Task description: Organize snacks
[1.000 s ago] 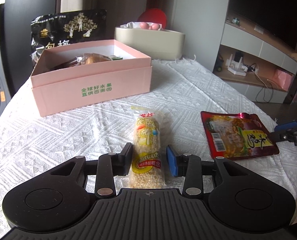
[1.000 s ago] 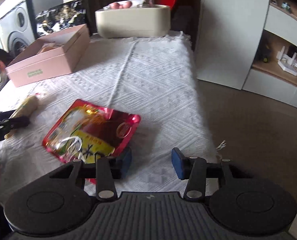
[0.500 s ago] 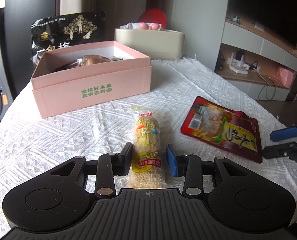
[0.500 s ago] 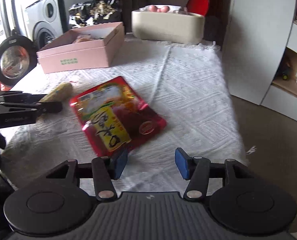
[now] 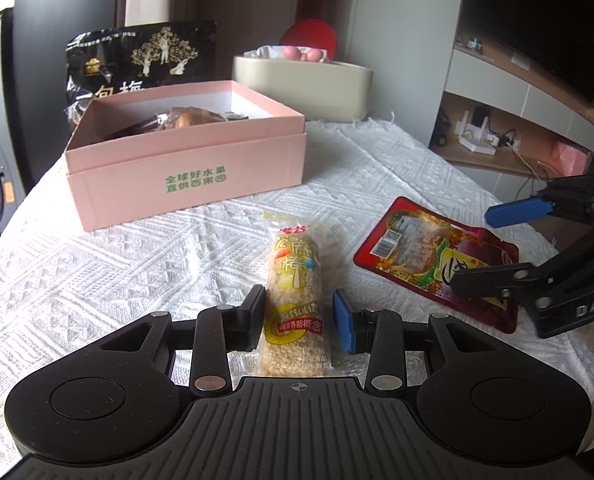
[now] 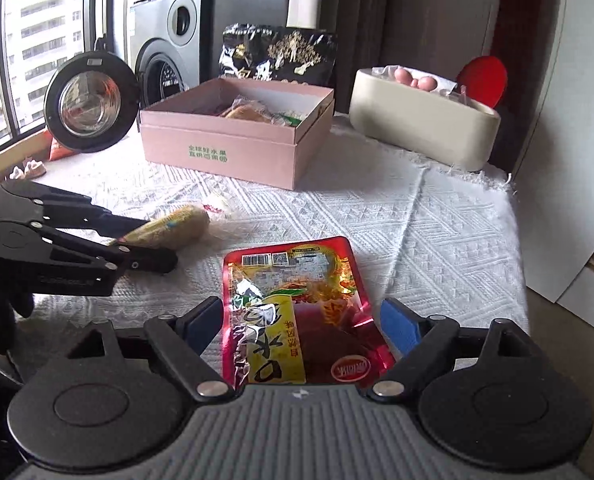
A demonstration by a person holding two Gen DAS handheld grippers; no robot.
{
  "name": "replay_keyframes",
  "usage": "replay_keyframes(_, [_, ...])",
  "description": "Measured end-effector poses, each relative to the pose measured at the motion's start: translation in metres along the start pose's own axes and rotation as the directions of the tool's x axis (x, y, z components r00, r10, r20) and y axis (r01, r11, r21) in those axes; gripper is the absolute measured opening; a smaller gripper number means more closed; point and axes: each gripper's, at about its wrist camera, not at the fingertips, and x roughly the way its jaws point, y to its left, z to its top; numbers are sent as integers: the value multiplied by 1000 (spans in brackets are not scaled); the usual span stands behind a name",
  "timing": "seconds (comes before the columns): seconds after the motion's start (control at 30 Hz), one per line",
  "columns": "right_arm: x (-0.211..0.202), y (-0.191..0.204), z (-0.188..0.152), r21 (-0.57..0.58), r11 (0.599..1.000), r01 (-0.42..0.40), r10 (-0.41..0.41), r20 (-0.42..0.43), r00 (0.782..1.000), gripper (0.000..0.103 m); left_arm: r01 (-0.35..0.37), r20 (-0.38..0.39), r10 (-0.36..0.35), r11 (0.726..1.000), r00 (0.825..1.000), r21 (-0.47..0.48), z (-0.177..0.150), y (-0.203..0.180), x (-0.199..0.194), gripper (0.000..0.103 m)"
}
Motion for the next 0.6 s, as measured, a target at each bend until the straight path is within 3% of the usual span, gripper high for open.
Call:
replay_keyframes(0.1, [16,-4,1,-1,1000,-28,28,-39,999,89,4,-2,-4,1000,1000,-14,0,1,0,41])
replay_keyframes(0.27, [23,-17,-5,109,991,-81,87,-52,995,97,3,-12,-3,1000,1000,-5,2,1,1,41])
replay_keyframes(0.47, [19,-7,-6,67,997,-43,48,-67,997,96,-10,-69,11,1000,998,7,9,-4,2,41])
replay_keyframes(0.6, [11,0,0,50,998,-29,33,-73,997,79,-13,-132,16,1000,991,24,18,-6,6,41])
